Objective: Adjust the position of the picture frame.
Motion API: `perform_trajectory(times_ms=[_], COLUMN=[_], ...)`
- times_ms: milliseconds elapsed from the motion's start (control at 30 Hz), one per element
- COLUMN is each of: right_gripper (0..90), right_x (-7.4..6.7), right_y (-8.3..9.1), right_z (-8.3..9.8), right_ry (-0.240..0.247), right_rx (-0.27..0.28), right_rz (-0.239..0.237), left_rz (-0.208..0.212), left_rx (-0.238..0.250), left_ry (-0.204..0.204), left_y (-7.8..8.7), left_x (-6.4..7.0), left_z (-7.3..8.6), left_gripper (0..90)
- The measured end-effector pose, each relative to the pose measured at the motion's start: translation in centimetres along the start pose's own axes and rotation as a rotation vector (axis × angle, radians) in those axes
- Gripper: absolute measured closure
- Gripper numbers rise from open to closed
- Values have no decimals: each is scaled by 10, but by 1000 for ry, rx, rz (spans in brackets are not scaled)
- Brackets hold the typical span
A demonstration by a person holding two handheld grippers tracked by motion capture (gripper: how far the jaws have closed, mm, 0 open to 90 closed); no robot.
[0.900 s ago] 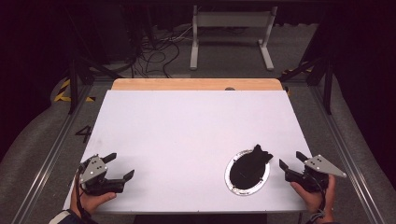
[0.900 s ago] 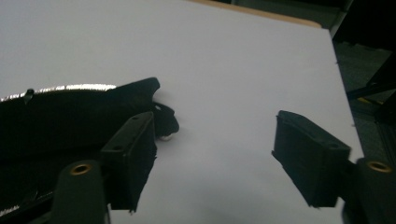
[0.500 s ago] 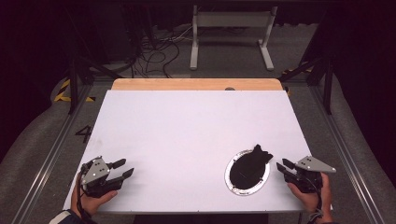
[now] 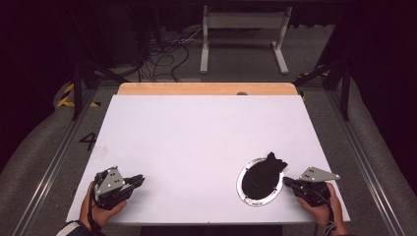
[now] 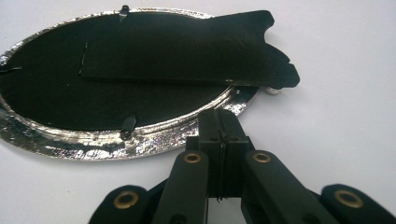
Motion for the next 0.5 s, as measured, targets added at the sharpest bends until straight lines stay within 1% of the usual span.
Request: perform_trajectory(times_ms=[100, 200, 267, 333, 367, 500], right_gripper=[900, 900, 900, 900, 900, 900], right_x=[-2, -6, -8, -8, -9, -13], right_y=[0, -1, -3, -4, -5, -8], right_z=[-1, -2, -3, -4, -5, -8], right_ry=[11, 23, 28, 20, 19, 28], right_rx=[-6, -7, -7, -3, -3, -1], right_rz=[3, 0, -1, -11, -14, -14], left_rz=[5, 8, 9, 12, 6, 11], left_rx=[-2, -1, -5, -4, -5, -10], left_ry=[6, -9, -2, 4, 1, 7], left_y=[-2, -3, -4, -5, -5, -8], left_x=[1, 2, 2, 2, 0, 0], left_z=[0, -2, -1, -1, -1, -1], left_gripper=[823, 826, 825, 823, 819, 813])
Point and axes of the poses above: each handheld gripper's, and its own axes: y roughly backward along the jaws, z roughly out of its underside, x roughly to its right, the point moved 6 cm from there along -y, roughly forward along the jaws, and after that the axes turned 3 degrees about z, right-handed, at the moved point
